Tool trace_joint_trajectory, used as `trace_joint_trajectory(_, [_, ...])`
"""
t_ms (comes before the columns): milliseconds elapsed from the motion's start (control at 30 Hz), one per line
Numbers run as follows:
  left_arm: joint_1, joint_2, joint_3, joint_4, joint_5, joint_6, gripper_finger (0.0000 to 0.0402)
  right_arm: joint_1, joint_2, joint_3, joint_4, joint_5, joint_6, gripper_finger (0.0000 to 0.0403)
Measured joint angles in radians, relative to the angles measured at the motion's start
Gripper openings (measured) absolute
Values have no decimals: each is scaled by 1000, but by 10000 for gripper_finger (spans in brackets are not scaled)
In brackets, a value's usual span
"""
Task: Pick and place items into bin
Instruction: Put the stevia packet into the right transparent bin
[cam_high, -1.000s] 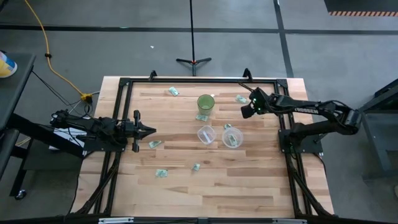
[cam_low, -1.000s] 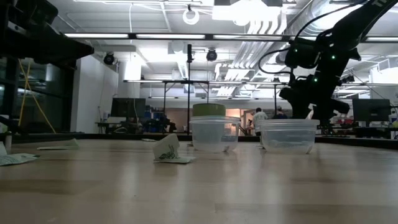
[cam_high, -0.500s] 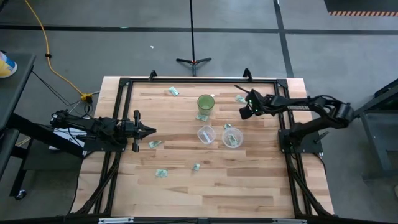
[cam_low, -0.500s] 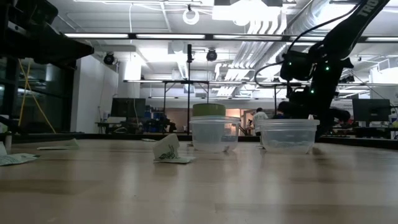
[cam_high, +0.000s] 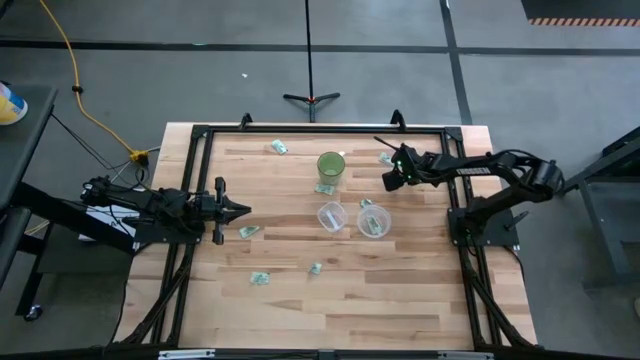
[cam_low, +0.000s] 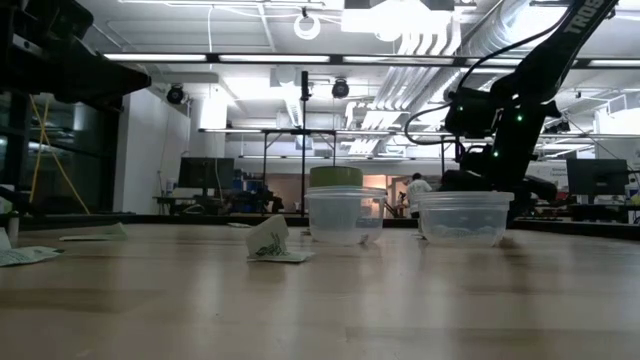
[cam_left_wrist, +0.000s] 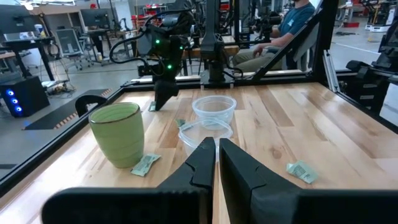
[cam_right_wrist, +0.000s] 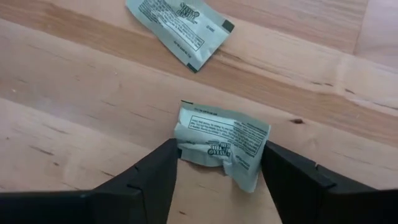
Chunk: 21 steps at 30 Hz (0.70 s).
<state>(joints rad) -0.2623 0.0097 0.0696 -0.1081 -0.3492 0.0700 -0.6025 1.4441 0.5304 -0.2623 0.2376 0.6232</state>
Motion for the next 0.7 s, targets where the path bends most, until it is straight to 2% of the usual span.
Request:
trace_joint_trajectory(467, [0,0,0,-7,0,0,60,0,2,0,6,9,-20,96])
trace_joint_trajectory(633, [0,0,0,-7,0,0,60,0,0,1,5,-3,-21,46])
trace_joint_trajectory(700, [0,0,0,-7,0,0,60,-1,-5,10,-1,-39,-26,21])
